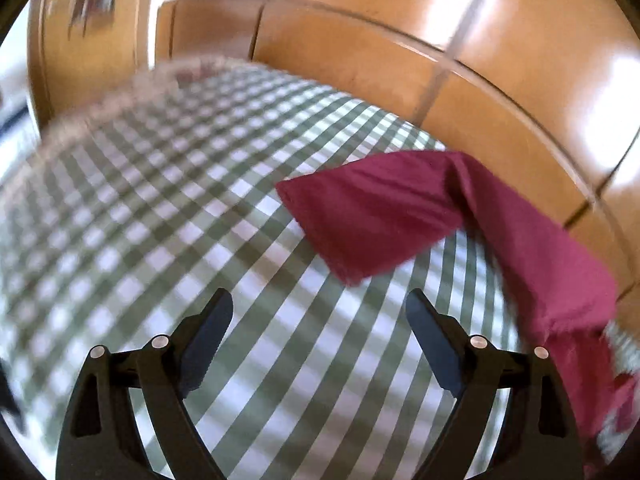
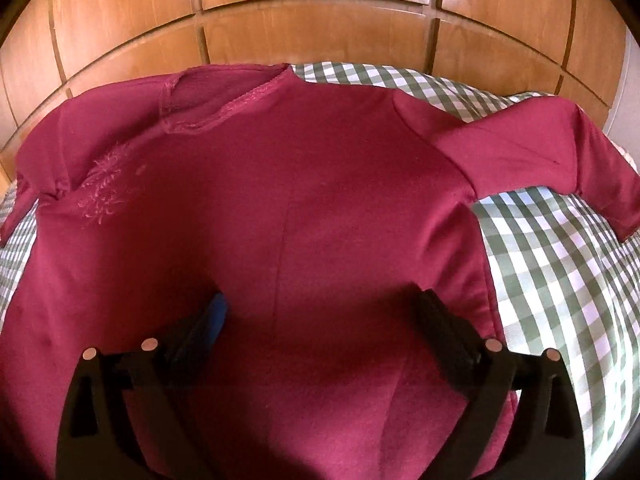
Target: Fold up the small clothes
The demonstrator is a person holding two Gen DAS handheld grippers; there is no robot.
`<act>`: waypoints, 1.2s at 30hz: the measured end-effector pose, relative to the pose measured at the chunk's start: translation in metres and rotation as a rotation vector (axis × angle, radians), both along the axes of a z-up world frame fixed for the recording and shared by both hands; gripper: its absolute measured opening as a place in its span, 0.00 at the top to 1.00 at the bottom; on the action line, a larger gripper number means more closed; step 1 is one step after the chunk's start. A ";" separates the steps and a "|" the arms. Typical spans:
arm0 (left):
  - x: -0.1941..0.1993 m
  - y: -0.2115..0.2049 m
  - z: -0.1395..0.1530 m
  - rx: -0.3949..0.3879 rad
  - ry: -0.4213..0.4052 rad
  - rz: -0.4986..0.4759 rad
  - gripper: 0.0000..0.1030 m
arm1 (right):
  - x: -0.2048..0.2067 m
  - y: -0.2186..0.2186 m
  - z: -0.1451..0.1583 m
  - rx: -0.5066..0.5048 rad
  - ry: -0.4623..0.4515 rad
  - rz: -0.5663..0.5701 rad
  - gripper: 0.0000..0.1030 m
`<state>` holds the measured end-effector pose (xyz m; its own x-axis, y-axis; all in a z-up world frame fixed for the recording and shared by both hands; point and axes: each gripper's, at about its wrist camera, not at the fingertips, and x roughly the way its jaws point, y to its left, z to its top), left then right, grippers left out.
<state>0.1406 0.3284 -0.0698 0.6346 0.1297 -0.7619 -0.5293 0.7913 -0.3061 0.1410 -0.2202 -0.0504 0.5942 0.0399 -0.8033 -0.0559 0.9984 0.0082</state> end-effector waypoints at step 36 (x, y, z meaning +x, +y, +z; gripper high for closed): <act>-0.007 0.061 0.048 -0.094 0.048 0.018 0.29 | -0.003 -0.004 -0.002 -0.009 -0.005 -0.002 0.02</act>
